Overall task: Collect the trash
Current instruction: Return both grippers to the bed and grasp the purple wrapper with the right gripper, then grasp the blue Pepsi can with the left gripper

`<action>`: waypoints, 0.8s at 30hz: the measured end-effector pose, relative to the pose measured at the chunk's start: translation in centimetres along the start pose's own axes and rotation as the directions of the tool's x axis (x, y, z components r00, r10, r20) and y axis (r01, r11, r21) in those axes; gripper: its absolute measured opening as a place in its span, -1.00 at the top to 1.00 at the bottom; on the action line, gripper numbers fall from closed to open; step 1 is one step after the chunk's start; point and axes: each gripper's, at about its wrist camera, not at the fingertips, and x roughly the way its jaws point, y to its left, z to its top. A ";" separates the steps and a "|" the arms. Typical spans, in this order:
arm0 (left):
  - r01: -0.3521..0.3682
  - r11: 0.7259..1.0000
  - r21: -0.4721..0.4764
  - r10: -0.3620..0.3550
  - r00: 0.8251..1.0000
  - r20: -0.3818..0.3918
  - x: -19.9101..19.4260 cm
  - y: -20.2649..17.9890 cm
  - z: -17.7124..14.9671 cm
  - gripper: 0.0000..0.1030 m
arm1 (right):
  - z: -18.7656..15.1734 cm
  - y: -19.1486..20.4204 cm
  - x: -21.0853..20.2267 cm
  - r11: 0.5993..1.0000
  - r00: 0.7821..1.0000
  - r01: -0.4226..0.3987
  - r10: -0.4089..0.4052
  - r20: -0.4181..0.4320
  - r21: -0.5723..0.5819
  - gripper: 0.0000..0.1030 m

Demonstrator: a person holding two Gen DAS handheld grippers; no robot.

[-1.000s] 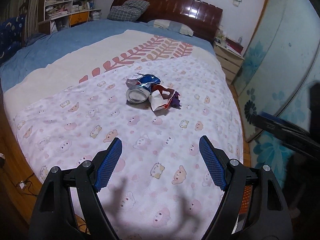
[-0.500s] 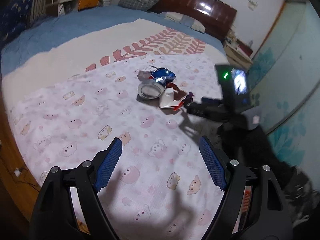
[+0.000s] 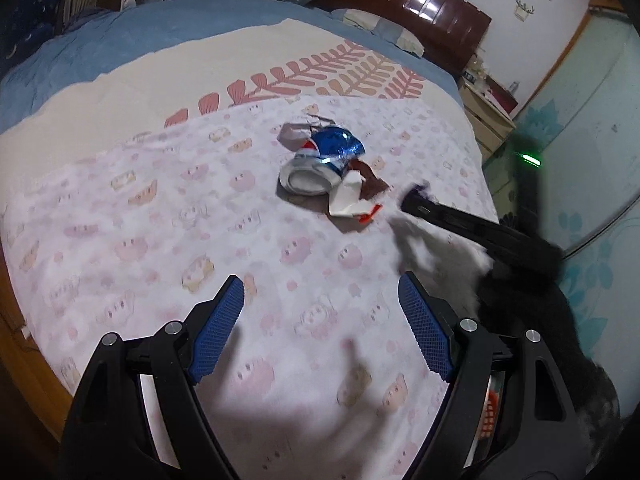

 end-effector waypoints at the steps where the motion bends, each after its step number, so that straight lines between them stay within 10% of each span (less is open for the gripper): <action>1: 0.000 1.000 0.003 0.000 1.000 0.004 0.4 0.0 0.6 -0.60 | -0.5 0.0 -0.8 0.999 1.000 -0.017 0.017 0.002 0.032 0.49; 10: -0.037 0.968 0.248 0.022 0.998 0.063 8.3 -2.2 5.8 -0.61 | -4.1 1.1 -4.4 0.986 0.992 -0.122 0.120 0.023 0.110 0.49; 24: 0.075 0.994 -0.076 -0.076 0.997 -0.008 13.8 2.6 8.0 -0.39 | -2.9 -0.1 -2.9 0.983 0.988 -0.150 0.154 -0.029 0.108 0.49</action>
